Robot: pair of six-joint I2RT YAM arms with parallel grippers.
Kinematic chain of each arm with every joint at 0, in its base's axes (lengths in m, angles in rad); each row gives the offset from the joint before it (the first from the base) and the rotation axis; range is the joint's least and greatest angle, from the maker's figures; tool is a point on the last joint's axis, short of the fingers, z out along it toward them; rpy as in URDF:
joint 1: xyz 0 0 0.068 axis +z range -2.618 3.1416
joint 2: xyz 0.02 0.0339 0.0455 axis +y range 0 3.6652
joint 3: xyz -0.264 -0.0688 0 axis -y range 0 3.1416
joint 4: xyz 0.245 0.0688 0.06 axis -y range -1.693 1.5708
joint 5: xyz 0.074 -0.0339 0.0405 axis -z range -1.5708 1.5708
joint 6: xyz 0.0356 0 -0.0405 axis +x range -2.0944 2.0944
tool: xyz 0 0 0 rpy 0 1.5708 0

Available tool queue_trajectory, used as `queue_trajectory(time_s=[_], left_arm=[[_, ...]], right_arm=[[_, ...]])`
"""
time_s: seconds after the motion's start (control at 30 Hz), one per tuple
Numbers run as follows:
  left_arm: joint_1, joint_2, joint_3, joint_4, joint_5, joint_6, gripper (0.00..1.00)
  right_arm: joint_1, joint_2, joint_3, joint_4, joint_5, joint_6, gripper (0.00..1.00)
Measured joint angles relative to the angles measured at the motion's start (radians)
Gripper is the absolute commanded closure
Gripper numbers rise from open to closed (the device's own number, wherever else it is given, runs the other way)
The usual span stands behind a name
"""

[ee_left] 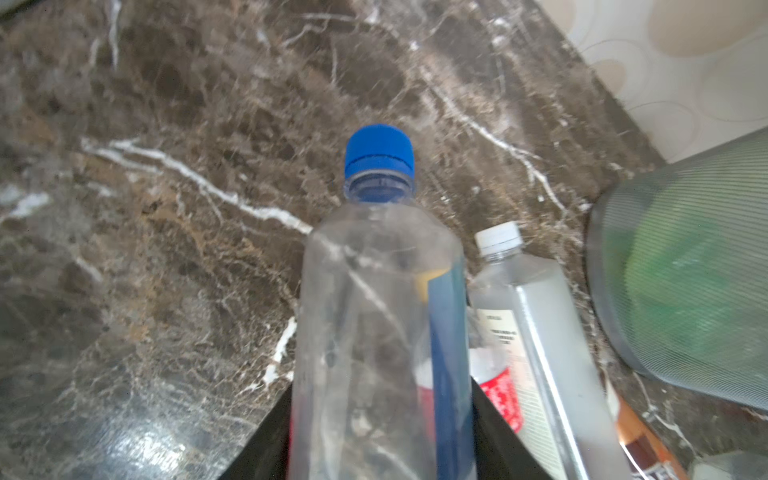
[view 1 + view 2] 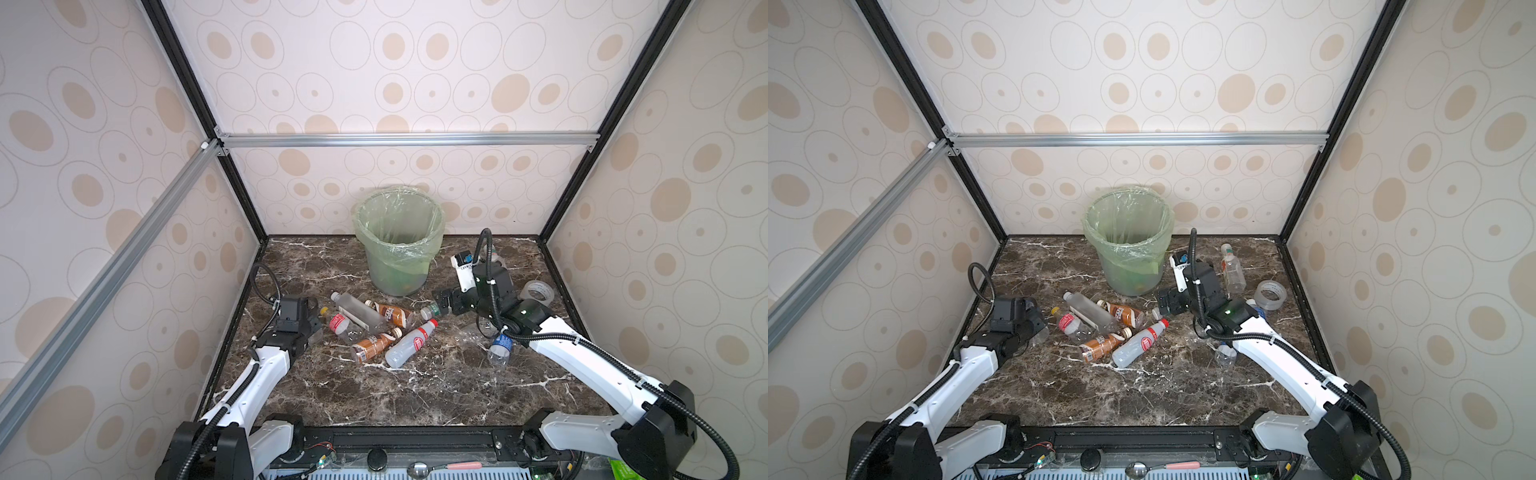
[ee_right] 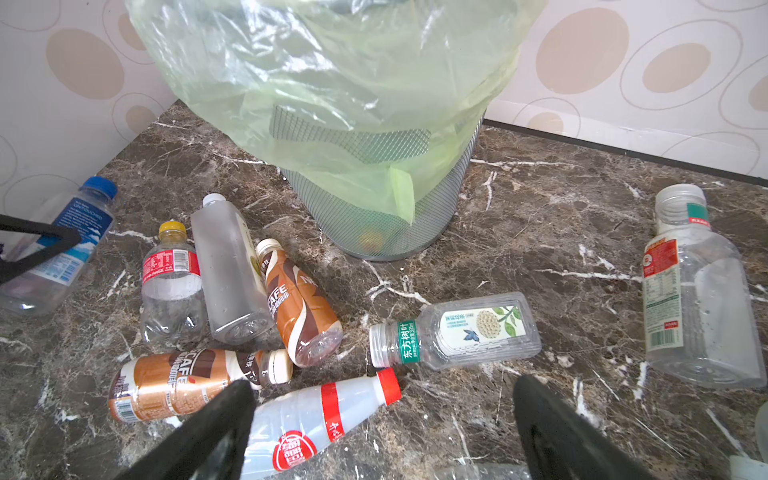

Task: Throw the plastic bottles in the bin
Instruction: 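Lift the blue-capped bottle with the left gripper toward the wastebasket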

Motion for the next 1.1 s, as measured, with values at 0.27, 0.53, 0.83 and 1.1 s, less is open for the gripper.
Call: queue_trajectory(time_s=[0.27, 0.53, 0.83, 1.1], left_arm=[[0.0, -0.068, 0.084, 0.131, 0.175, 0.126, 0.45], [-0.078, 0.058, 0.341, 0.217, 0.297, 0.209, 0.45], [-0.303, 0.17, 0.406, 0.467, 0.302, 0.357, 0.44], [-0.343, 0.152, 0.244, 0.633, 0.309, 0.395, 0.45]], right_arm=[[0.0, 0.058, 0.183, -0.012, -0.054, 0.009, 0.0], [0.0, 0.177, 0.446, 0.007, -0.134, 0.023, 0.0], [-0.002, 0.183, 0.436, 0.048, -0.198, 0.042, 0.01], [-0.057, 0.185, 0.401, 0.098, -0.264, 0.14, 0.0]])
